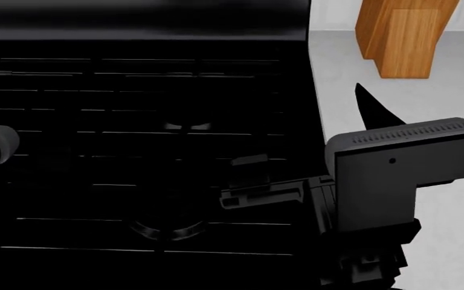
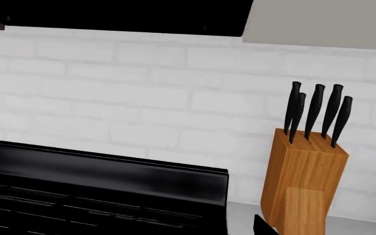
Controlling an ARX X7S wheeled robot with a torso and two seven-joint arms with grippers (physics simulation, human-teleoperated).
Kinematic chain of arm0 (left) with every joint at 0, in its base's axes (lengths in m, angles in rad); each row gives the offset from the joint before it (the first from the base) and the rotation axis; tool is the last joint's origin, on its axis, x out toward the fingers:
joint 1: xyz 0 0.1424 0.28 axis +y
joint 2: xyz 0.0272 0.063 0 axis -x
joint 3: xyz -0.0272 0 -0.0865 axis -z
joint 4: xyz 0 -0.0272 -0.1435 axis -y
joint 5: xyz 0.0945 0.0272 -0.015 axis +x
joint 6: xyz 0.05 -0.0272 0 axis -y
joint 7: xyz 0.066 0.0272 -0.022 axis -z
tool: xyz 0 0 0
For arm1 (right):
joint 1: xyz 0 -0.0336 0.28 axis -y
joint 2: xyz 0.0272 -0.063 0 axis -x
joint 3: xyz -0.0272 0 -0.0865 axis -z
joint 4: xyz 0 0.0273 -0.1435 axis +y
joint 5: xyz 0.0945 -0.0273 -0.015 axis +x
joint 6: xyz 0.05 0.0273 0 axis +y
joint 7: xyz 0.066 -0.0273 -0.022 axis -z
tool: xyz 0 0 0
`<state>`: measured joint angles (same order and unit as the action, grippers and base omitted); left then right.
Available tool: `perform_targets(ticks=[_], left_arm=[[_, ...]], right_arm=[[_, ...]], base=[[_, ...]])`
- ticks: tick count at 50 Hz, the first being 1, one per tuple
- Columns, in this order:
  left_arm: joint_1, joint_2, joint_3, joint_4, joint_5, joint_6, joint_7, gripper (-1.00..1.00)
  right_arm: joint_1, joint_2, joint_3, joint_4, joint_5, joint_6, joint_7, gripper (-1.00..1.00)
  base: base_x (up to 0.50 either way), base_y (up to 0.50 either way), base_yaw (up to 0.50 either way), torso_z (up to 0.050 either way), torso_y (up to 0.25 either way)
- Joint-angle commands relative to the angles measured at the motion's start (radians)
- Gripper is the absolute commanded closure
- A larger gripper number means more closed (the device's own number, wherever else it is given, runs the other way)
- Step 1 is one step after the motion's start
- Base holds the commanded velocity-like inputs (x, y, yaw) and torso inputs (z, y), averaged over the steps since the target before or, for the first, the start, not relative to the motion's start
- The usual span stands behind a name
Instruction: Press the start button on the microwave
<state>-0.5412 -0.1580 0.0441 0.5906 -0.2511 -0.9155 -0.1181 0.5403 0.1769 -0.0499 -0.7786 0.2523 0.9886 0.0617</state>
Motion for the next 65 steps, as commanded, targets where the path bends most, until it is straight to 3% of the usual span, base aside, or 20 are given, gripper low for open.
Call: perform_targets(ticks=[1, 26, 33, 36, 38, 40, 43, 46, 59, 65], left_arm=[[0.005, -0.006, 0.001, -0.001, -0.01, 0.004, -0.005, -1.0], [0.025, -0.019, 0.011, -0.023, -0.02, 0.049, -0.01, -1.0], [0.026, -0.019, 0.016, -0.027, -0.02, 0.052, -0.018, -1.0], [0.026, -0.02, 0.02, -0.024, -0.022, 0.051, -0.02, -1.0], [0.026, -0.021, 0.023, -0.021, -0.023, 0.05, -0.021, -1.0], [0.022, -0.025, 0.021, -0.015, -0.026, 0.045, -0.021, -1.0], [0.024, -0.027, 0.016, -0.015, -0.029, 0.048, -0.021, -1.0], [0.031, -0.032, 0.017, -0.015, -0.03, 0.049, -0.022, -1.0], [0.021, -0.039, 0.023, 0.012, -0.047, 0.028, -0.028, -1.0], [0.017, -0.045, 0.029, 0.012, -0.045, 0.032, -0.033, -1.0]], right_arm=[[-0.004, 0.011, -0.021, 0.004, 0.004, -0.014, 0.0, -1.0], [-0.007, 0.037, -0.057, -0.064, -0.011, 0.009, 0.049, -1.0], [0.183, 0.049, -0.108, -0.246, -0.029, 0.247, 0.123, -1.0], [0.305, 0.089, -0.184, -0.268, -0.035, 0.342, 0.229, -1.0], [0.356, 0.098, -0.163, -0.268, 0.039, 0.368, 0.295, -1.0], [0.411, 0.064, -0.078, -0.262, 0.12, 0.426, 0.245, -1.0], [0.506, 0.087, -0.072, -0.246, 0.147, 0.433, 0.205, -1.0], [0.661, 0.084, -0.067, -0.215, 0.164, 0.568, 0.209, -1.0], [0.897, 0.158, -0.073, -0.136, 0.34, 0.58, 0.334, -1.0], [0.961, 0.146, -0.032, -0.074, 0.398, 0.571, 0.306, -1.0]], base=[[0.5, -0.12, 0.0, 0.0, 0.0], [0.04, -0.01, 0.0, 0.0, 0.0], [0.0, 0.0, 0.0, 0.0, 0.0], [0.0, 0.0, 0.0, 0.0, 0.0], [0.0, 0.0, 0.0, 0.0, 0.0], [0.0, 0.0, 0.0, 0.0, 0.0], [0.0, 0.0, 0.0, 0.0, 0.0], [0.0, 0.0, 0.0, 0.0, 0.0], [0.0, 0.0, 0.0, 0.0, 0.0], [0.0, 0.0, 0.0, 0.0, 0.0]])
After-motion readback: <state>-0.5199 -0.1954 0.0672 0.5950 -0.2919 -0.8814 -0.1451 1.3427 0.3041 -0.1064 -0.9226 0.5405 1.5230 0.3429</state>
